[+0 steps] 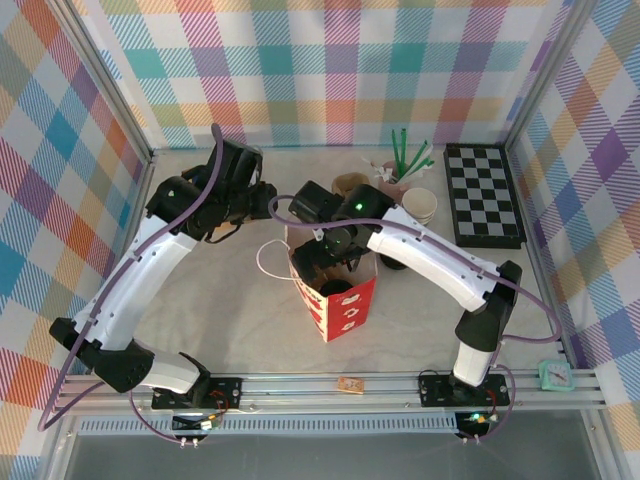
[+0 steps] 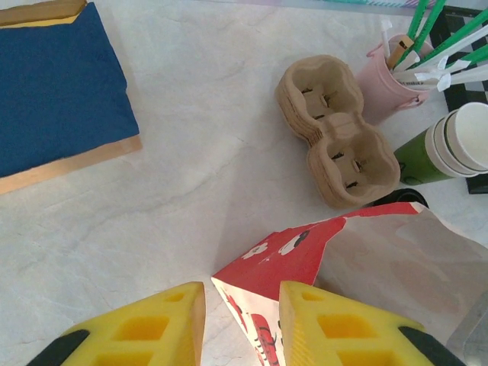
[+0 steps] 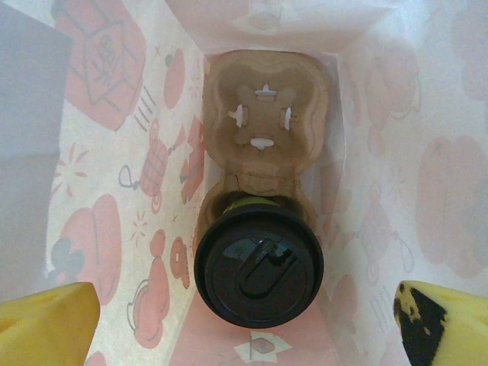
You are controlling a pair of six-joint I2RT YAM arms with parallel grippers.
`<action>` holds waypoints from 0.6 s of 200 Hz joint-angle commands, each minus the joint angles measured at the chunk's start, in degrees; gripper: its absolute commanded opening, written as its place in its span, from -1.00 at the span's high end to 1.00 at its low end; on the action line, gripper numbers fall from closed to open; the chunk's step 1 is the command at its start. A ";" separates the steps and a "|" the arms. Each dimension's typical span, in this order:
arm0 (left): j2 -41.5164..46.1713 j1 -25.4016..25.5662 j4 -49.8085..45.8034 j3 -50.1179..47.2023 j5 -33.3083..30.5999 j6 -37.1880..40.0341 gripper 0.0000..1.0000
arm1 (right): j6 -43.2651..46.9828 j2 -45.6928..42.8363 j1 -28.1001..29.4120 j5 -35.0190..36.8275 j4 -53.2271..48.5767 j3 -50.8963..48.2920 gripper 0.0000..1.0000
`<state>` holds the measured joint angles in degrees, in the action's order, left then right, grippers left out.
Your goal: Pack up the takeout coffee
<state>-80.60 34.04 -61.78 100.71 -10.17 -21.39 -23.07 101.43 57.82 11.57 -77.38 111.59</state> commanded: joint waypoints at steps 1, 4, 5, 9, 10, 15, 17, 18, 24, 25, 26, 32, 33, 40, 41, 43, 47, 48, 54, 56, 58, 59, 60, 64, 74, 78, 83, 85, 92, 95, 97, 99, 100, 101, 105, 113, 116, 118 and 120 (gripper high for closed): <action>1.45 0.32 -1.50 1.58 -0.89 0.67 0.34 | 0.68 -1.58 0.49 0.82 -2.11 2.04 -0.98; 1.53 0.35 -1.50 1.60 -0.88 0.65 0.34 | 0.66 -1.63 0.53 0.82 -2.07 2.13 -0.98; 1.56 0.33 -1.55 1.60 -0.84 0.69 0.34 | 0.66 -1.65 0.53 0.82 -2.12 2.13 -0.98; 1.66 0.32 -1.55 1.60 -0.84 0.65 0.34 | 0.68 -1.70 0.54 0.82 -2.15 2.21 -0.98; 1.67 0.32 -1.57 1.60 -0.83 0.65 0.33 | 0.71 -1.73 0.63 0.82 -2.15 2.22 -0.98; 1.82 0.32 -1.59 1.68 -0.88 0.58 0.33 | 0.74 -1.75 0.68 0.82 -2.22 2.30 -0.98; 1.84 0.32 -1.59 1.69 -0.89 0.56 0.33 | 0.75 -1.76 0.64 0.82 -2.24 2.31 -0.98; 1.89 0.32 -1.63 1.69 -0.90 0.56 0.33 | 0.75 -1.71 0.63 0.82 -2.24 2.31 -0.98; 2.06 0.35 -1.68 1.77 -0.90 0.56 0.32 | 0.75 -1.80 0.71 0.82 -2.24 2.40 -0.98; 2.09 0.33 -1.68 1.77 -0.90 0.56 0.32 | 0.75 -1.82 0.71 0.82 -2.20 2.40 -0.98; 2.10 0.33 -1.68 1.77 -0.90 0.56 0.32 | 0.75 -1.83 0.71 0.82 -2.22 2.40 -0.98; 2.27 0.35 -1.76 1.90 -0.96 0.57 0.31 | 0.75 -2.00 0.72 0.73 -2.17 2.39 -0.98; 2.28 0.33 -1.76 1.93 -0.98 0.57 0.31 | 0.75 -2.01 0.71 0.69 -2.16 2.31 -0.98; 2.45 0.32 -1.86 1.99 -1.07 0.56 0.31 | 0.79 -2.18 0.78 0.49 -1.99 2.28 -0.98; 2.46 0.32 -1.86 2.02 -1.11 0.56 0.31 | 0.81 -2.23 0.79 0.48 -1.94 2.26 -0.98; 2.53 0.32 -1.90 2.03 -1.15 0.56 0.31 | 0.83 -2.27 0.80 0.47 -1.80 2.23 -0.98; 2.62 0.32 -1.94 2.04 -1.10 0.62 0.30 | 0.87 -2.29 0.73 0.39 -1.76 2.21 -0.98; 2.67 0.32 -1.94 2.04 -1.09 0.59 0.30 | 0.89 -2.29 0.77 0.39 -1.74 2.17 -0.98; 2.81 0.37 -1.94 2.04 -1.19 0.59 0.30 | 0.84 -2.46 0.86 0.25 -1.72 2.13 -0.98; 2.88 0.33 -1.94 2.04 -1.24 0.56 0.30 | 0.84 -2.39 0.82 0.22 -1.70 2.20 -0.98; 2.96 0.33 -1.94 2.04 -1.18 0.60 0.29 | 0.88 -2.45 0.80 0.21 -1.71 2.22 -0.98; 2.98 0.32 -1.94 2.04 -1.26 0.58 0.29 | 0.86 -2.50 0.80 0.21 -1.71 2.18 -0.98; 3.03 0.32 -1.94 2.04 -1.26 0.57 0.29 | 0.84 -2.48 0.80 0.20 -1.72 2.20 -0.98; 3.12 0.32 -2.02 2.04 -1.34 0.56 0.29 | 0.87 -2.55 0.88 0.20 -1.67 2.23 -0.98; 3.38 0.32 -2.12 1.95 -1.59 0.43 0.28 | 0.84 -2.71 0.81 0.20 -1.64 2.20 -0.98; 3.49 0.32 -2.06 1.91 -1.62 0.38 0.27 | 0.85 -2.66 0.81 0.20 -1.63 2.19 -0.98; 3.66 0.32 -2.08 1.86 -1.73 0.38 0.25 | 0.84 -2.77 0.84 0.20 -1.60 2.18 -0.98; 3.73 0.32 -2.09 1.82 -1.77 0.38 0.25 | 0.88 -2.76 0.86 0.20 -1.64 2.19 -0.98; 3.94 0.32 -2.04 1.77 -1.72 0.30 0.23 | 0.94 -2.88 0.95 0.20 -1.63 2.22 -0.98; 4.00 0.32 -2.03 1.77 -1.68 0.32 0.23 | 0.98 -2.85 0.90 0.20 -1.64 2.16 -0.98; 4.08 0.28 -2.03 1.77 -1.62 0.30 0.22 | 1.00 -2.89 0.93 0.20 -1.70 2.21 -0.98; 4.12 0.31 -2.03 1.77 -1.67 0.32 0.22 | 0.94 -2.94 0.92 0.25 -1.71 2.20 -0.98; 4.17 0.32 -2.03 1.77 -1.64 0.30 0.22 | 0.98 -2.97 0.95 0.27 -1.71 2.21 -0.98; 4.20 0.32 -2.07 1.77 -1.62 0.30 0.22 | 0.99 -2.93 0.92 0.28 -1.72 2.27 -0.98; 4.30 0.32 -2.12 1.77 -1.63 0.34 0.21 | 0.95 -2.94 0.89 0.34 -1.76 2.31 -0.98; 4.48 0.32 -2.12 1.75 -1.72 0.27 0.21 | 0.98 -3.10 0.96 0.46 -1.79 2.40 -0.98; 4.56 0.28 -2.12 1.76 -1.76 0.21 0.20 | 0.98 -3.16 0.94 0.51 -1.80 2.34 -0.98; 4.64 0.31 -2.18 1.77 -1.84 0.21 0.20 | 0.96 -3.16 1.01 0.54 -1.80 2.45 -0.98; 4.65 0.32 -2.20 1.77 -1.79 0.21 0.20 | 0.87 -3.16 0.92 0.60 -1.78 2.48 -0.98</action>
<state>-77.56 34.04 -62.92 100.97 -11.03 -21.41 -23.05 100.38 58.22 11.53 -77.91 112.62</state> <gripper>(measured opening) 0.395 0.989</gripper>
